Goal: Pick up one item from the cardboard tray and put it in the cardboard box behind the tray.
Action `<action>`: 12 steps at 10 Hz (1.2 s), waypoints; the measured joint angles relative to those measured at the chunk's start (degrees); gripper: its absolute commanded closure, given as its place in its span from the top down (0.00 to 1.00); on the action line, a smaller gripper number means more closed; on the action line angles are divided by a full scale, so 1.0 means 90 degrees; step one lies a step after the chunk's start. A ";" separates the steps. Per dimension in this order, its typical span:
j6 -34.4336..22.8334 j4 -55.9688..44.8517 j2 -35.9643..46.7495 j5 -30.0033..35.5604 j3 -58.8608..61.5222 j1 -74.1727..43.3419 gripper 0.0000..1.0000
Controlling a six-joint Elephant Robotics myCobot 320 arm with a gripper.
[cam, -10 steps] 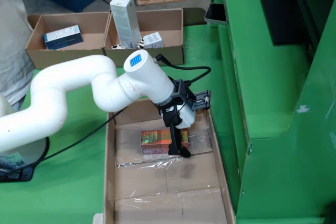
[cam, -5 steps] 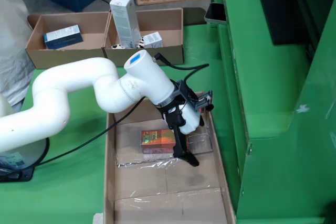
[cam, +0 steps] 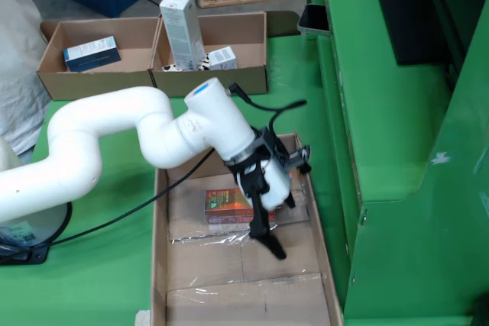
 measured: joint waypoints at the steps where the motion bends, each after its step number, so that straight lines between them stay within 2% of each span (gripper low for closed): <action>1: 0.0351 -0.0361 0.0029 0.0332 0.0000 -0.0157 1.00; 5: 0.1582 -0.0557 0.0029 0.1562 0.0000 -0.0127 1.00; 8: 0.1670 -0.0557 0.0029 0.2412 0.0000 -0.0196 1.00; 12: 0.1670 -0.0557 0.0029 0.2431 0.0000 -0.0196 1.00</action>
